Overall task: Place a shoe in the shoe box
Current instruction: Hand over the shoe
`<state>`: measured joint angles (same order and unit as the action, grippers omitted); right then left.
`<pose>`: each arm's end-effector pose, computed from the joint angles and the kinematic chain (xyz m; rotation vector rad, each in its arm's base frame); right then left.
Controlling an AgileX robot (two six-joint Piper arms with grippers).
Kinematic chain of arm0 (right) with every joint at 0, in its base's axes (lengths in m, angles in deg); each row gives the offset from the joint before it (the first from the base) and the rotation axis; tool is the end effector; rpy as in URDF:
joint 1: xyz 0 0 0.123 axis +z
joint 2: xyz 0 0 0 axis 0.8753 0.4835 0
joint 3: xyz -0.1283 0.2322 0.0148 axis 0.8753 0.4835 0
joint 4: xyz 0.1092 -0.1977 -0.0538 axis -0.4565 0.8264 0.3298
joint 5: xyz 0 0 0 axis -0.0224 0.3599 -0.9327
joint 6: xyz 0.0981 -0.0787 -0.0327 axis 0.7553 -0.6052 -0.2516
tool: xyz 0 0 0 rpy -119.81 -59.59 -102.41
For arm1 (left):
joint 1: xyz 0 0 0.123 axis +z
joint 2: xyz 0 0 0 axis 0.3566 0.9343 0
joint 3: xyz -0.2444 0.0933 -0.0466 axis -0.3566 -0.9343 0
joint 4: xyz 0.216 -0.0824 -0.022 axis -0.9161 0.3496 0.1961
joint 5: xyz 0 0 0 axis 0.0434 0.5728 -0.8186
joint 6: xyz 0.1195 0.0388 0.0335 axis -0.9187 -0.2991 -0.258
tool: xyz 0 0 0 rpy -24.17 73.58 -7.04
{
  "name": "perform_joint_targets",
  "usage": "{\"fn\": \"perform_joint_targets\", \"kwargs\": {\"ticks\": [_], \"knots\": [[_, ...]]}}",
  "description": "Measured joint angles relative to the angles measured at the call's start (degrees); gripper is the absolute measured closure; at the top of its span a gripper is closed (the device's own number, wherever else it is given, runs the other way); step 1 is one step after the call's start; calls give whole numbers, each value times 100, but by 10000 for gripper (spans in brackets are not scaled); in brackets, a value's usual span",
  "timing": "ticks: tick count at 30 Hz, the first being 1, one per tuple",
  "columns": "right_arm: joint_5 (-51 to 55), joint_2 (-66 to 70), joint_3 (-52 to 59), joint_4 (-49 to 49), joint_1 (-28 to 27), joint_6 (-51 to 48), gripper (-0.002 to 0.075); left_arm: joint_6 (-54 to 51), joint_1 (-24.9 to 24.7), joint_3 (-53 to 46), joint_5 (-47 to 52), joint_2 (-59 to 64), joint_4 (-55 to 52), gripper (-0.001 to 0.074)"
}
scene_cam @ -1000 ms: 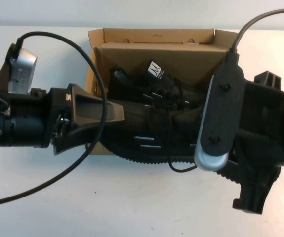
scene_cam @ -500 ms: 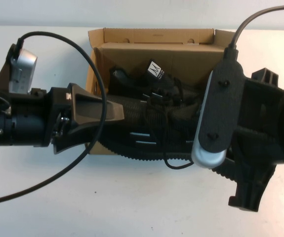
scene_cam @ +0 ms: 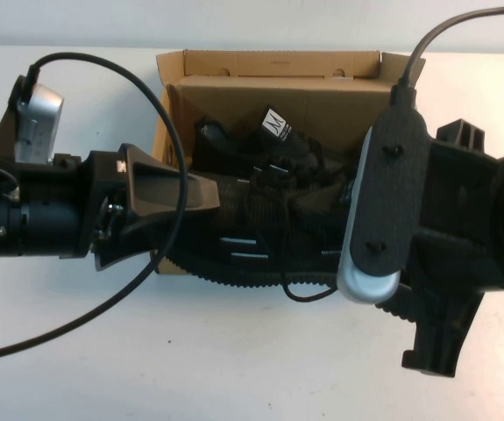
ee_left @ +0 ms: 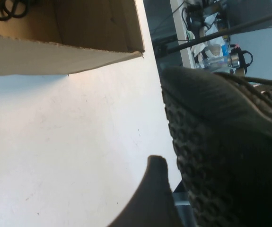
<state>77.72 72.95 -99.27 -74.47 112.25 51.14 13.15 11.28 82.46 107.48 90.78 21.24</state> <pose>0.1654 0.1855 0.3358 -1.5546 1.8467 0.0450 0.2123 -0.1485 0.2862 0.2087 2.2731 -1.5046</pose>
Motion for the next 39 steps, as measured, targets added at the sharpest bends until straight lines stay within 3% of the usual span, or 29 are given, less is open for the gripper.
{"fn": "perform_joint_targets", "kwargs": {"ticks": [4,6,14,26,29,36,39], "knots": [[-13,0,0,-14,0,0,726,0,0,0,12,0,0,185],[-13,0,0,-29,0,0,726,0,0,0,12,0,0,225],[-13,0,0,-86,0,0,726,-113,0,0,-104,0,-28,607],[66,-4,0,-313,0,0,696,-233,0,0,-91,0,-91,608],[152,-4,0,-440,0,0,603,-330,0,0,-71,0,-146,611],[303,-13,-14,-518,0,222,221,-440,0,0,-71,31,-269,612],[376,-13,-14,-529,0,249,146,-479,0,0,-104,36,-204,612]]}}
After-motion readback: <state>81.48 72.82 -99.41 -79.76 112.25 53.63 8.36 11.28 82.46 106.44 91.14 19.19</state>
